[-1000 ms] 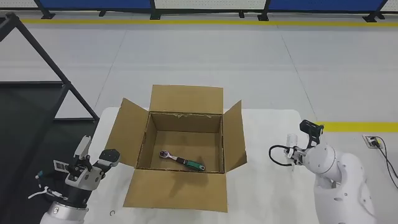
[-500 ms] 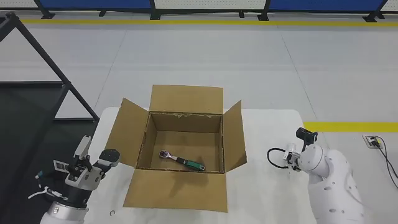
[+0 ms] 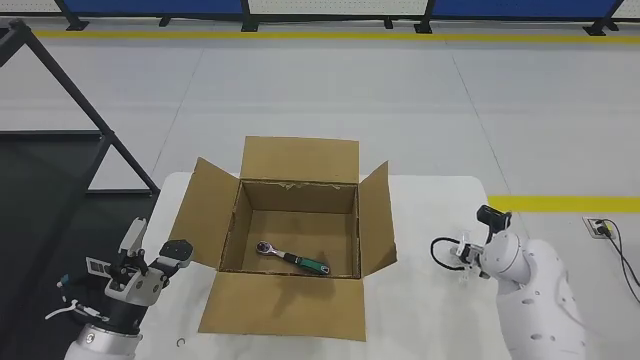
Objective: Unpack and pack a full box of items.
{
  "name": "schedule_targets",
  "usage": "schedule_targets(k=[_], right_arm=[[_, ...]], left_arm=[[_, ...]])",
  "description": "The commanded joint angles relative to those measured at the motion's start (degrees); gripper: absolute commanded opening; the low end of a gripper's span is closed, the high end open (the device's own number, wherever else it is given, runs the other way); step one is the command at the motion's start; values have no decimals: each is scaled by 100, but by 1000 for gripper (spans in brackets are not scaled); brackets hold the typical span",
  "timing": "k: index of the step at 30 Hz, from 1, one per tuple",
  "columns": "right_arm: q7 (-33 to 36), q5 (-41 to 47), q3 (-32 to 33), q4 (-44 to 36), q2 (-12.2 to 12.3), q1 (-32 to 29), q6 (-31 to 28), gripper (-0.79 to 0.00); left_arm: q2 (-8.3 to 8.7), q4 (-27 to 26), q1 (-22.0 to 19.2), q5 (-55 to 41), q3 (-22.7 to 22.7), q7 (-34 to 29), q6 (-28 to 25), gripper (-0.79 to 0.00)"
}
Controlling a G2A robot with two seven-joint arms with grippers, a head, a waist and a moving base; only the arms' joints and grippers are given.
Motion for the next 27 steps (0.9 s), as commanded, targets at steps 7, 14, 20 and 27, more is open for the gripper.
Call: schedule_targets(k=[7, 14, 20, 27], right_arm=[[105, 163, -54, -1075, 27, -226, -63, -111], [179, 372, -261, -1943, 31, -363, -210, -58], [-8, 794, -423, -2549, 20, -377, -320, 0], [-130, 1500, -788, -3249, -4, -241, -610, 0]], left_arm=[[0, 0, 0, 0, 0, 0, 0, 0], [0, 0, 0, 0, 0, 0, 0, 0], [0, 0, 0, 0, 0, 0, 0, 0], [-10, -132, 88, -182, -232, 215, -194, 0]])
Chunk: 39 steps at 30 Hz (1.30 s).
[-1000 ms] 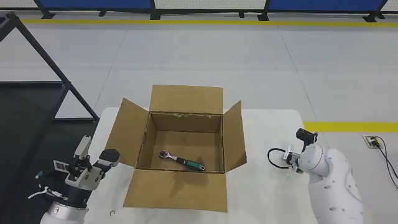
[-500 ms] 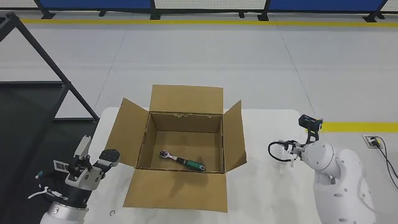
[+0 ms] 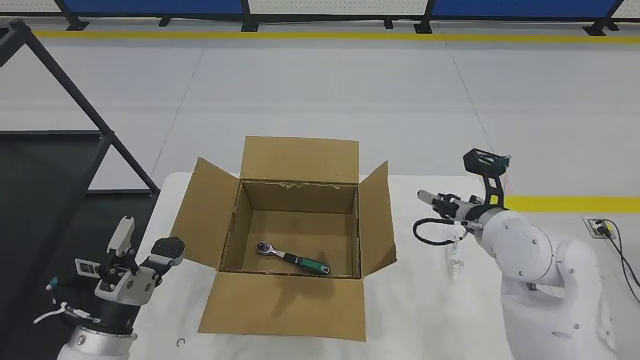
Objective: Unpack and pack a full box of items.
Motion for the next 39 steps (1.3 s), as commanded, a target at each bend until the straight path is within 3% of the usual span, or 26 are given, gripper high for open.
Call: schedule_targets(k=[1, 10, 21, 24, 31, 39], right_arm=[[28, 274, -155, -155, -7, 62, -170, 0], [116, 926, -667, -238, -34, 361, -437, 0], [116, 926, -667, -238, -34, 361, -437, 0], [-18, 876, -986, -247, -42, 354, -667, 0], [128, 584, -2205, 487, -158, 1413, -1031, 0], [471, 725, -3510, 2108, -457, 2819, -1330, 0]], left_arm=[[-3, -56, 46, -82, -127, 72, -60, 0], [-19, -54, 217, -619, -810, 331, -275, 0], [-19, -44, 221, -638, -834, 343, -277, 0], [-20, -45, 218, -639, -831, 347, -276, 0], [-9, 0, 117, -681, -826, 243, -149, 0], [-5, 191, 182, -972, -1162, 166, -138, 0]])
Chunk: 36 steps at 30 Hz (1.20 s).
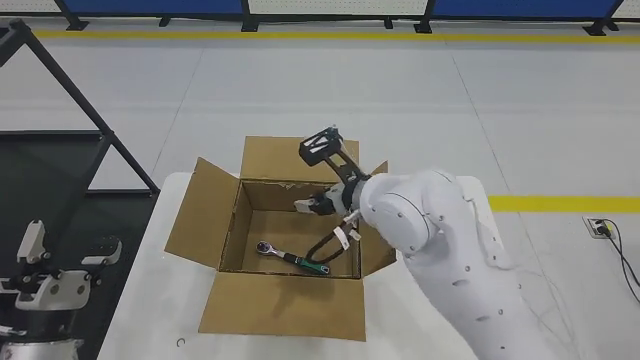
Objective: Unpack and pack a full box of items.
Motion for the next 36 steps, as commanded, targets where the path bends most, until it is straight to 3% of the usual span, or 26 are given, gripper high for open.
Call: schedule_targets(k=[1, 9, 14, 21, 32, 36], right_arm=[[11, 147, -310, 566, -103, 372, -17, 0], [-151, 315, -1478, 2491, -619, 1320, 96, 0], [-494, 574, -2036, 3481, -1018, 1517, 283, 0], [-782, 1112, -2373, 4548, -1508, 1735, 49, 0], [-782, 1112, -2373, 4548, -1508, 1735, 49, 0], [-643, 1074, -2569, 4515, -1588, 1526, -411, 0]], left_arm=[[-2, 16, 52, -85, -96, -40, -20, 0], [-14, 84, 259, -298, -325, -169, -79, 0], [-15, 98, 320, -340, -333, -303, -27, 0], [-8, 115, 352, -285, -214, -515, 95, 0], [-6, 119, 349, -271, -210, -520, 107, 0], [-4, 99, 314, -240, -156, -499, 145, 0]])
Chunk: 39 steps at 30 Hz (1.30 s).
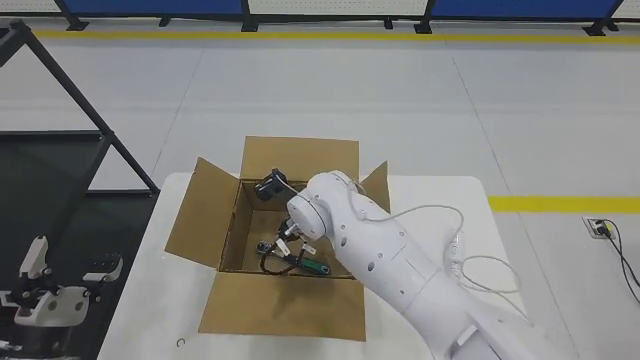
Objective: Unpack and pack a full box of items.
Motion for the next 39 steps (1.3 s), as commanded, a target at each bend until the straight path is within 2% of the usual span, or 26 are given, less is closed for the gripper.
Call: schedule_targets(k=[1, 12, 20, 26, 33, 39], right_arm=[[93, 19, -79, 18, -67, -36, -208, 0], [218, 144, -323, 565, -448, -3, -692, 0], [403, 266, -320, 868, -599, 118, -1249, 0], [419, 199, -288, 935, -634, 151, -1235, 0], [77, -18, -303, 1301, -733, 170, -828, 0], [-206, -127, -370, 1788, -880, 158, -974, 0]], left_arm=[[3, -8, -23, 16, 17, -3, 21, 0], [13, 26, -72, -8, -7, -19, 66, 0], [14, 50, -67, -35, -10, -30, 60, 0], [10, 8, -41, -33, 31, -38, 22, 0], [3, 11, 17, -45, 42, -44, -40, 0], [-5, 39, 64, -177, -34, -15, -64, 0]])
